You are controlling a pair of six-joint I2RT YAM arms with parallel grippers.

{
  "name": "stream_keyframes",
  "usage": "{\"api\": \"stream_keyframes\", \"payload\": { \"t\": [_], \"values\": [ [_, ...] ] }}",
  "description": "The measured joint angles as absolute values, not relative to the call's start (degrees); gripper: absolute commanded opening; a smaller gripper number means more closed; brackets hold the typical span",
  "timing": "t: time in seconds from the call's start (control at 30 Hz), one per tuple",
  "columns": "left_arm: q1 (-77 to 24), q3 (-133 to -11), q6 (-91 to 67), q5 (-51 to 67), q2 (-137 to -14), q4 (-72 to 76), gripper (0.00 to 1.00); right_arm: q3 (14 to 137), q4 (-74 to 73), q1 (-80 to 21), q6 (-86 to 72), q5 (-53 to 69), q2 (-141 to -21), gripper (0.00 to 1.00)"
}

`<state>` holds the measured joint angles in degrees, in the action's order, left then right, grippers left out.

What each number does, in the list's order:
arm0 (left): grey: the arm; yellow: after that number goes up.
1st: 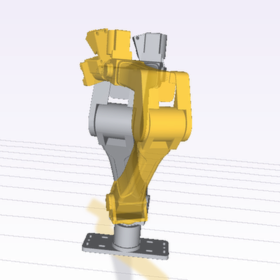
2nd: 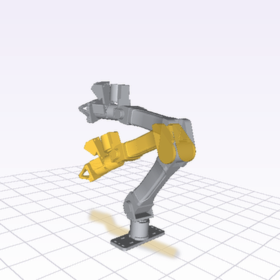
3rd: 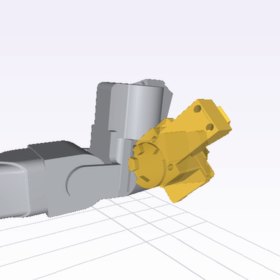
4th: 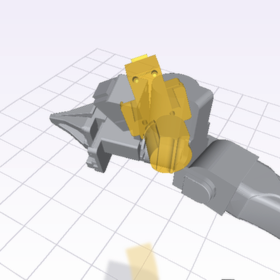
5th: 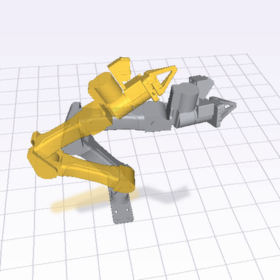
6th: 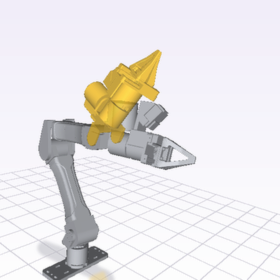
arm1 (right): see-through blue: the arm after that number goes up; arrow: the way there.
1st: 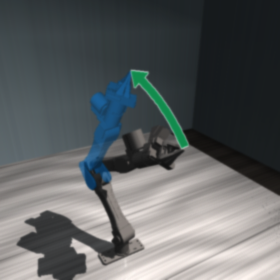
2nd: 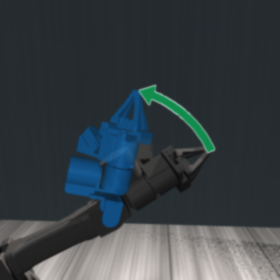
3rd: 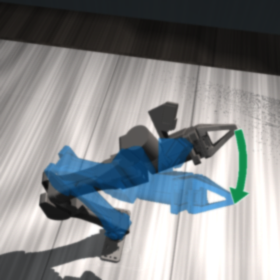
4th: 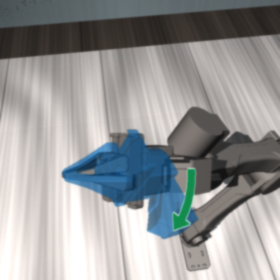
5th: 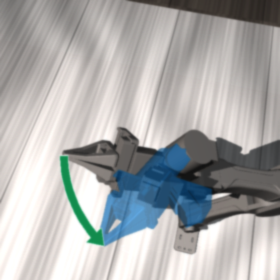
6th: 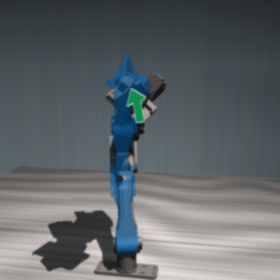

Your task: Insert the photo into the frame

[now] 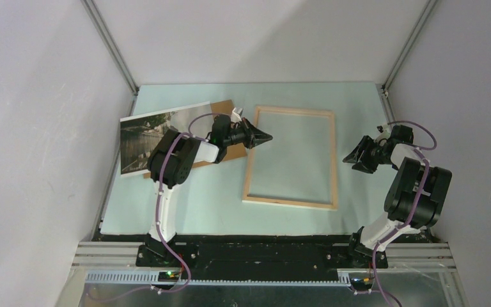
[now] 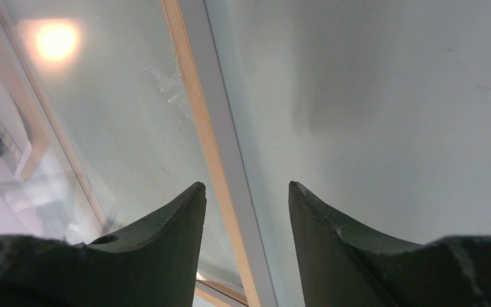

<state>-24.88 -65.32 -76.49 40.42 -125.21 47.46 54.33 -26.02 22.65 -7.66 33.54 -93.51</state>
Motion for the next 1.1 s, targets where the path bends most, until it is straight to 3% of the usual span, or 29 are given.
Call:
{"api": "stream_keyframes", "payload": {
  "t": [1.1],
  "values": [
    [-25.12, -61.49, -78.22, 37.52, -124.16, 47.48, 0.00, 54.00, -25.28, 18.92, -7.66, 34.35, -96.88, 0.54]
  ]
}}
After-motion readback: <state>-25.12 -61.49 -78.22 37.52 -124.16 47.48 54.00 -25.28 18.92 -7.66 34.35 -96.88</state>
